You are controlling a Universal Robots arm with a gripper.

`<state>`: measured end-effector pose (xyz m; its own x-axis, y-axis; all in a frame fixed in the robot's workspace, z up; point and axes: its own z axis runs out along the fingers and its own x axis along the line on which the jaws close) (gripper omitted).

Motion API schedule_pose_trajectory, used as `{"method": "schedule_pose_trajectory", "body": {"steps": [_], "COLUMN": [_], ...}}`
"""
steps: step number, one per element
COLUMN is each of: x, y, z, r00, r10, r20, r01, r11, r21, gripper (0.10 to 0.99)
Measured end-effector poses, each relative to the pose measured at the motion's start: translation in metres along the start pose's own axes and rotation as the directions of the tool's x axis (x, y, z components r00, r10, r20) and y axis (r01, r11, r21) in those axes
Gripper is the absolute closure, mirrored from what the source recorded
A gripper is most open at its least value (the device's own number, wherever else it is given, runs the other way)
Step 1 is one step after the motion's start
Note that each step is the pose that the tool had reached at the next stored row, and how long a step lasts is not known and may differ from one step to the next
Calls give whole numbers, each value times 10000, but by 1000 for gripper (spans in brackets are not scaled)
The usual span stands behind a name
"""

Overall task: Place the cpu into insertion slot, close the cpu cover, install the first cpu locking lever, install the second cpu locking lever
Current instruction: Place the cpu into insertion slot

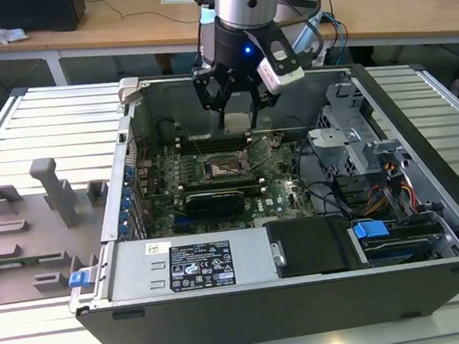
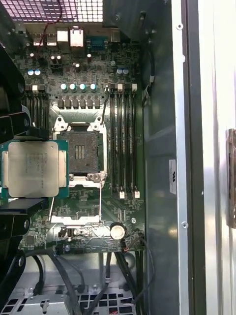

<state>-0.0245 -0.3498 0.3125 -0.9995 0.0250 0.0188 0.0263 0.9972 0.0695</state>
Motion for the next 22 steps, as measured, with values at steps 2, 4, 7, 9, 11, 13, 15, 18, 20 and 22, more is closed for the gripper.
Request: {"method": "schedule_pose_trajectory", "body": {"steps": [2, 4, 7, 9, 11, 13, 15, 18, 20, 22], "x": [0, -1, -1, -1, -2, -2, -3, -3, -4, -4], "y": [-1, -3, -6, -8, -9, -11, -12, -14, -15, -16], "z": [23, 54, 93, 111, 138, 161, 181, 201, 216, 229], "r00": [10000, 10000, 10000, 10000, 10000, 10000, 10000, 10000, 10000, 10000], "r10": [1, 1, 1, 1, 1, 1, 1, 1, 1, 1], "r20": [0, 0, -1, 0, 0, 0, 0, 0, 0, 0], "r01": [-1, -1, -1, -1, -1, -1, -1, -1, -1, -1], "r11": [10000, 10000, 10000, 10000, 10000, 10000, 10000, 10000, 10000, 10000], "r21": [-1, -1, 0, -1, 0, 0, 0, 0, 0, 0], "gripper": [541, 541, 541, 541, 541, 541, 541, 541, 541, 541]}}
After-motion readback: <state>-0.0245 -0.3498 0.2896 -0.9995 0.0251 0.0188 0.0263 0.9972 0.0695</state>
